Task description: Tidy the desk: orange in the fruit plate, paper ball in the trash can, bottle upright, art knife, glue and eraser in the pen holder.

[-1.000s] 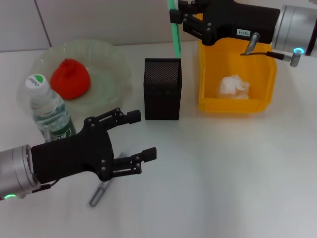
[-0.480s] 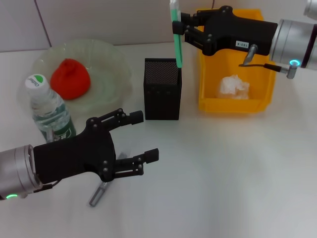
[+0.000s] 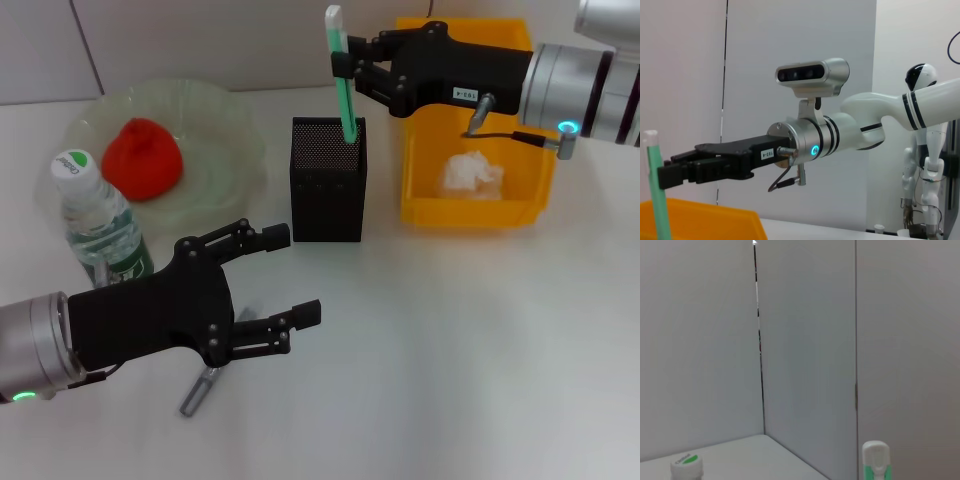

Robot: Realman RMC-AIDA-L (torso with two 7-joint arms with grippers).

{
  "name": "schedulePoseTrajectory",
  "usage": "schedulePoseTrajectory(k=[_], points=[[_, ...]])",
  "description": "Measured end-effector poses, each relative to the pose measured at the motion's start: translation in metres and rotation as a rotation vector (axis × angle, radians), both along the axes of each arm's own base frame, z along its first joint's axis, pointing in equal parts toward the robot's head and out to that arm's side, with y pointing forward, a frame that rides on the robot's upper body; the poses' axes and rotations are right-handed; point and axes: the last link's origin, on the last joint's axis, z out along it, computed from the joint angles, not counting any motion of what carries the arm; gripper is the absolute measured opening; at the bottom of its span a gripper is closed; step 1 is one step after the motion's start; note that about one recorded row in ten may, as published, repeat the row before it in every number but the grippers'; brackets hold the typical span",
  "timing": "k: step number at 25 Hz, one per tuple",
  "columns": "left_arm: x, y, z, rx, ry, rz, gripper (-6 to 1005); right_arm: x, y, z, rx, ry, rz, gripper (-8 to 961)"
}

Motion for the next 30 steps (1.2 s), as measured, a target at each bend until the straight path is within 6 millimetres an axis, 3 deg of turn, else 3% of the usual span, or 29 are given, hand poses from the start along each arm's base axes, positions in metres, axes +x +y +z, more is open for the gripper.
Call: schedulePoseTrajectory(k=[16, 30], points=[[0.000, 0.000, -0.001, 0.000, -0.001, 0.001, 848, 0.001, 0.002, -0.021, -0.021, -0.026, -0.020, 173], [0.000, 0.000, 0.000, 0.001, 0.001, 0.000, 848, 0.009, 0.003, -0.016, 0.013, -0.008, -0.056, 172]])
